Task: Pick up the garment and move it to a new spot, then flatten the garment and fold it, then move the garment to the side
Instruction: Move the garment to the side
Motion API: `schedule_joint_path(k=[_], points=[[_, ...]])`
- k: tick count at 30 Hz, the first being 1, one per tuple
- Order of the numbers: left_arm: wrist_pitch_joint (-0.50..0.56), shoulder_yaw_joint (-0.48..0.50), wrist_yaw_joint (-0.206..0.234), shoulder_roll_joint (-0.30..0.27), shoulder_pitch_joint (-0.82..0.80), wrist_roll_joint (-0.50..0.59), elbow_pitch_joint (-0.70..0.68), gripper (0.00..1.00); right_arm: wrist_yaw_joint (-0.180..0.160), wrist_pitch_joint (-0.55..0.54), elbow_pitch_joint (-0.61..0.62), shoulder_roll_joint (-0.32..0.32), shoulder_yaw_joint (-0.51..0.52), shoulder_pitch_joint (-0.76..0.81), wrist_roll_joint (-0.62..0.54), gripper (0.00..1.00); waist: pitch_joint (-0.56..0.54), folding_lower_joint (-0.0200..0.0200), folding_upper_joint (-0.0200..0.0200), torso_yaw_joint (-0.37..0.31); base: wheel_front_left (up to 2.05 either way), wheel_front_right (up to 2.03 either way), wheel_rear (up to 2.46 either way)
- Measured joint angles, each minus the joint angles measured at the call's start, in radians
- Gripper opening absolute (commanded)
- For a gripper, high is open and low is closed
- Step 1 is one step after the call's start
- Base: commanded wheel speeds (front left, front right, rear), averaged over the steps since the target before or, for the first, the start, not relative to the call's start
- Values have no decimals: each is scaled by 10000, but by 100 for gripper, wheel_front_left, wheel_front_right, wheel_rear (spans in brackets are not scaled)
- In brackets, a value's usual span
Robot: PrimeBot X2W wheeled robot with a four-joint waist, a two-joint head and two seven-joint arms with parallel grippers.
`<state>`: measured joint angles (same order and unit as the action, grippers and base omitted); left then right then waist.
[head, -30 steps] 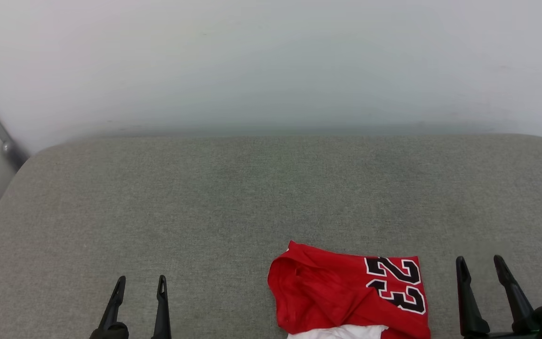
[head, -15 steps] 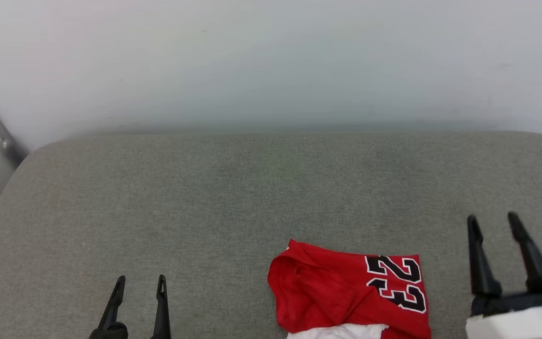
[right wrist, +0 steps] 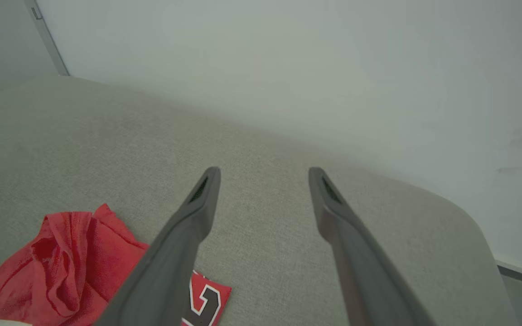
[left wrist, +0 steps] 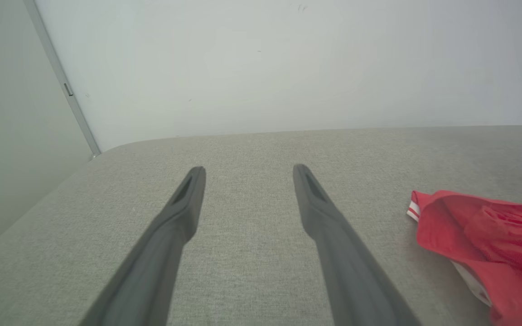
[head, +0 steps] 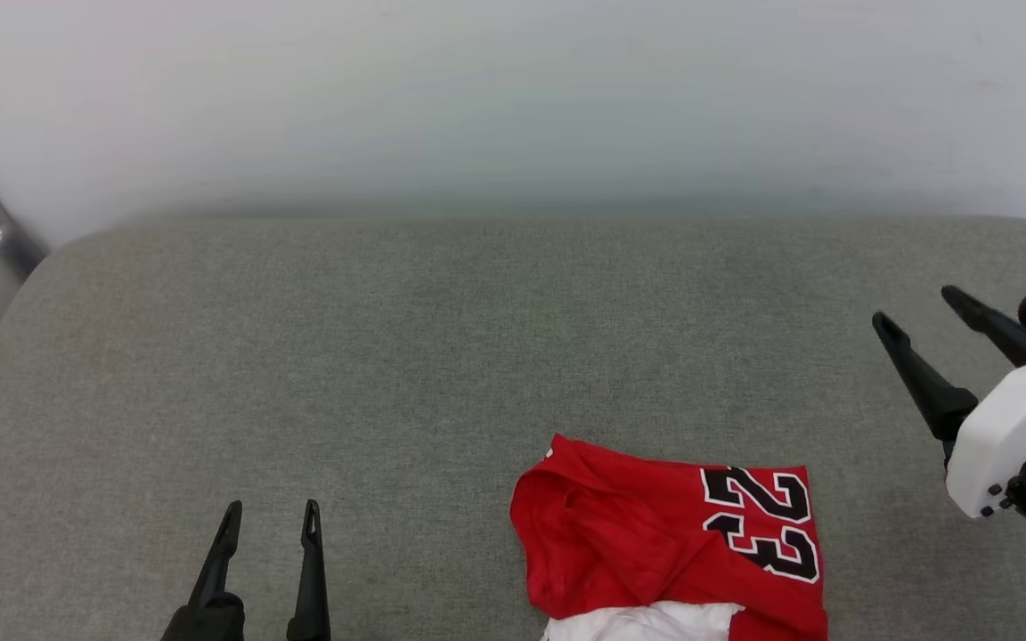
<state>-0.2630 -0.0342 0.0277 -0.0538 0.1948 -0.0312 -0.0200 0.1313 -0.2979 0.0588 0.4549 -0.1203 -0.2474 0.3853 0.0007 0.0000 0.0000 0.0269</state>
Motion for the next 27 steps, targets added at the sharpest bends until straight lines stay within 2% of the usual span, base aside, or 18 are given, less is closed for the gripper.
schedule_joint_path(k=[8, 12, 14, 17, 27], points=[[0, -65, 13, 13, -366, -59, -127, 100, -2, -5049, -249, 2015, -1106, -534, 3135, 100, 578, 0, 0, 97, 0, 0, 0], [0, -151, -4, 19, -656, -71, -167, 100, -2, -6748, -577, 2443, -1166, -353, 4552, 100, 911, 0, 0, 207, 0, 0, 0], [0, -176, -10, 19, -807, -86, -198, 100, -2, -7158, -756, 2439, -955, -128, 5032, 100, 1117, 0, 0, 278, 0, 0, 0], [0, -173, -31, 21, -1120, -102, -222, 100, -4, -7457, -1087, 1983, -472, 22, 5687, 100, 1501, 0, 0, 384, 0, 0, 0], [0, -516, -81, 25, -2104, -196, -347, 100, -2, -7875, -1300, 1124, -305, 340, 6251, 100, 2978, 1, 0, 870, 0, 0, 0]])
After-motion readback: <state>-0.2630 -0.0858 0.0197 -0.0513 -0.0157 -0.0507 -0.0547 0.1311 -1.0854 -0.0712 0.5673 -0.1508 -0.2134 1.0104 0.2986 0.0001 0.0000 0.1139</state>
